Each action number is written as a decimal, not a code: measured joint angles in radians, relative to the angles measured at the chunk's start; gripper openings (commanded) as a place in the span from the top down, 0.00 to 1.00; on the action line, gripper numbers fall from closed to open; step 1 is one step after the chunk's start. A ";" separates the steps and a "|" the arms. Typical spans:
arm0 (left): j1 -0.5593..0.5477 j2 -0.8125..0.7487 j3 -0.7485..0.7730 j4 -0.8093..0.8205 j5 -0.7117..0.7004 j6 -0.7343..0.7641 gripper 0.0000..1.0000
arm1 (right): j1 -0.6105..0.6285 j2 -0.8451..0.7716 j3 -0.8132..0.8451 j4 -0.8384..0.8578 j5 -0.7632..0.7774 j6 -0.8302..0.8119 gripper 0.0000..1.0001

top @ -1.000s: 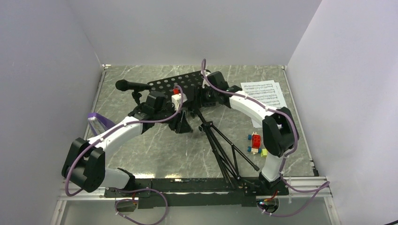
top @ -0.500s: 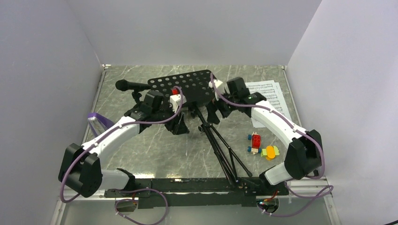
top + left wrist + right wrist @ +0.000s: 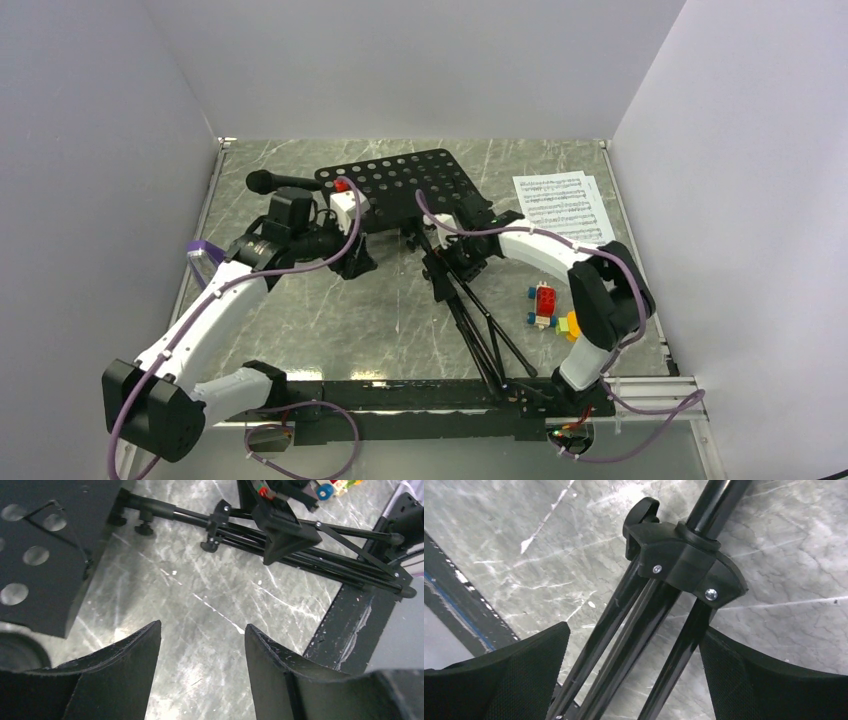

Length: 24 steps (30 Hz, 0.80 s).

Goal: Pack up the instrument practice props

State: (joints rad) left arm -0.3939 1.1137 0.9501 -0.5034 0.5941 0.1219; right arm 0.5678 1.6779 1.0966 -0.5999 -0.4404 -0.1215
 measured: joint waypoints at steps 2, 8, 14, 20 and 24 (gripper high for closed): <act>0.023 -0.016 0.000 -0.008 -0.012 0.009 0.33 | 0.026 0.022 0.000 0.003 0.003 0.023 0.00; 0.082 -0.050 0.000 -0.019 -0.016 0.013 0.33 | 0.067 0.100 -0.006 0.038 0.015 0.169 0.02; 0.124 -0.058 0.000 -0.022 -0.017 0.013 0.33 | 0.080 0.159 0.046 0.066 0.077 0.356 0.48; 0.143 -0.058 0.000 -0.048 -0.016 0.013 0.33 | 0.111 0.256 0.140 0.082 0.060 0.574 1.00; 0.145 -0.058 0.000 -0.075 -0.015 0.014 0.33 | 0.159 0.302 0.206 0.096 0.093 0.704 1.00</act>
State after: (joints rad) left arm -0.2489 1.0554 0.9504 -0.5785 0.5789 0.1364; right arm 0.7273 1.9800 1.3022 -0.5041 -0.3477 0.5827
